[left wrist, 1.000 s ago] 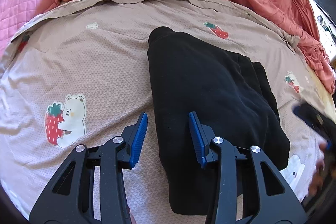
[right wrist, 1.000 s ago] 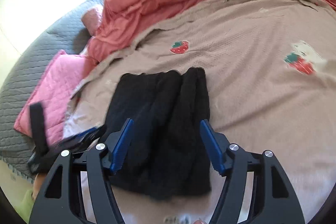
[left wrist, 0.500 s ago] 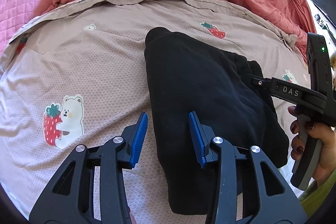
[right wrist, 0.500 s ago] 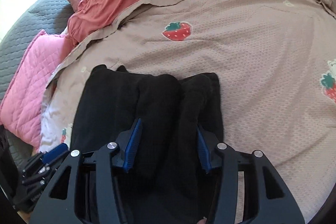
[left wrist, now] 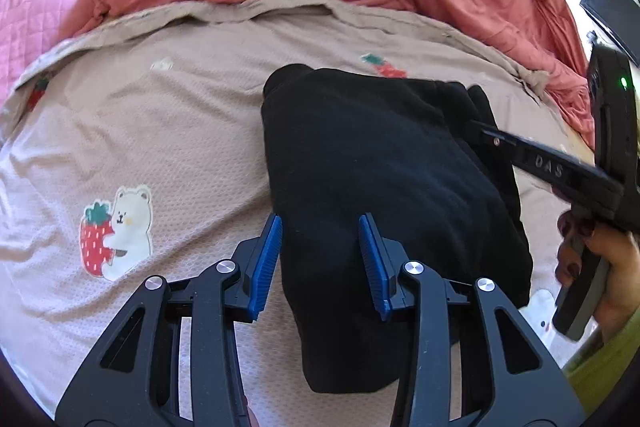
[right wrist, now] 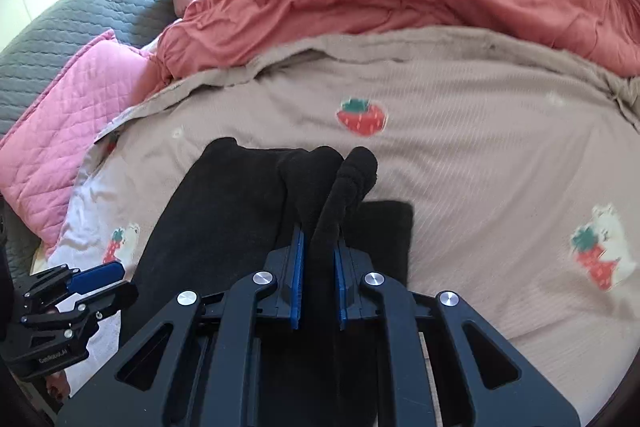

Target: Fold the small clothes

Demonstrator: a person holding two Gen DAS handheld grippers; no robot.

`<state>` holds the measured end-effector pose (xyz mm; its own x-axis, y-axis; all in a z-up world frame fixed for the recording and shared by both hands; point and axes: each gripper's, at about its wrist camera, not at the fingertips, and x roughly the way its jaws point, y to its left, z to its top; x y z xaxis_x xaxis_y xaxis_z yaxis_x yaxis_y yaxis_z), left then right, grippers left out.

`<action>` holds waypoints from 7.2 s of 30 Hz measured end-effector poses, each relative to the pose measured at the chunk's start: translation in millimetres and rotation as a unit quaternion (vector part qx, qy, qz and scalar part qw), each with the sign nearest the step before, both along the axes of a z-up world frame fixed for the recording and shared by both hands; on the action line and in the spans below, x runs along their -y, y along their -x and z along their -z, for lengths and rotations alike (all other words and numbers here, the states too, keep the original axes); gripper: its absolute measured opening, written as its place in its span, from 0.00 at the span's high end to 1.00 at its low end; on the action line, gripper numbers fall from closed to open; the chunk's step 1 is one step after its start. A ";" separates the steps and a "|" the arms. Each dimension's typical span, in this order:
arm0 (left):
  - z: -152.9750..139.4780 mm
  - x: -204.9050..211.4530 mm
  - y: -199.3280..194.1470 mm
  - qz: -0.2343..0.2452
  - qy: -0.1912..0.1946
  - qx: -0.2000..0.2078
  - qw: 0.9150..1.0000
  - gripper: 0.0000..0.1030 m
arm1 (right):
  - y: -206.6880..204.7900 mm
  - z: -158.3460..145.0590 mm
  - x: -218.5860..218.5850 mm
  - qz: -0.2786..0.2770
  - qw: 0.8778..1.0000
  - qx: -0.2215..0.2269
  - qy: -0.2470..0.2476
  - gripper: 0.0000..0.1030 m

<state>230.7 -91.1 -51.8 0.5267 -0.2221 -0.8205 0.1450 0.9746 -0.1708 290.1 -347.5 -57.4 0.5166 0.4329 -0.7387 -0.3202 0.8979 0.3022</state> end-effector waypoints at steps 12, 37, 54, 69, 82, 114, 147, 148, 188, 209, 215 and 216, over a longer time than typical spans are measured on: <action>20.7 20.3 -4.7 0.026 -0.031 -0.024 0.999 0.62 | 8.0 30.5 34.3 0.061 0.998 -0.018 0.019 0.61; 22.3 18.3 10.3 0.021 -0.022 -0.024 0.999 0.51 | 92.8 40.5 25.8 0.058 0.997 -0.043 0.021 0.58; 9.4 7.6 22.7 0.023 -0.020 -0.015 0.999 0.45 | 130.2 -8.6 48.5 0.071 0.997 0.013 -0.008 0.18; 22.6 -15.4 8.8 0.003 0.046 -0.044 0.998 0.23 | 84.1 9.5 43.5 0.038 0.998 -0.038 -0.045 0.07; 53.7 -1.6 -35.0 0.021 0.125 -0.095 0.987 0.25 | 47.8 64.1 7.5 -0.058 0.990 -0.120 -0.056 0.15; 36.1 -41.0 16.2 0.009 0.120 -0.084 0.989 0.54 | 112.2 28.3 -42.0 -0.073 0.990 -0.085 -0.088 0.52; -45.0 -52.8 71.1 -0.002 0.018 0.024 1.000 0.09 | 177.2 -56.0 -19.1 0.020 0.998 0.063 -0.004 0.04; -49.8 -54.0 76.6 -0.003 0.016 0.031 0.999 0.09 | 181.6 -60.9 -18.7 0.020 0.997 0.070 -0.004 0.04; -44.3 -80.1 210.3 -0.070 -0.018 0.008 0.997 0.09 | 294.1 -67.7 -21.2 0.034 0.997 0.045 0.061 0.04; -45.3 -71.8 210.9 -0.067 -0.037 0.003 0.997 0.09 | 297.2 -68.3 -29.2 0.017 0.997 0.045 0.063 0.04; -46.9 -69.9 211.9 -0.066 -0.046 0.007 0.997 0.09 | 297.6 -67.4 -29.7 0.019 0.997 0.044 0.064 0.04; -46.9 -70.1 211.9 -0.066 -0.046 0.007 0.997 0.09 | 297.5 -67.7 -29.4 0.019 0.997 0.044 0.064 0.04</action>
<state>18.9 -21.1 -4.9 0.5579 -0.0733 -0.8267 0.0153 0.9968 -0.0781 -7.4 -318.1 10.3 0.5950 0.3176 -0.7383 -0.3061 0.9389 0.1572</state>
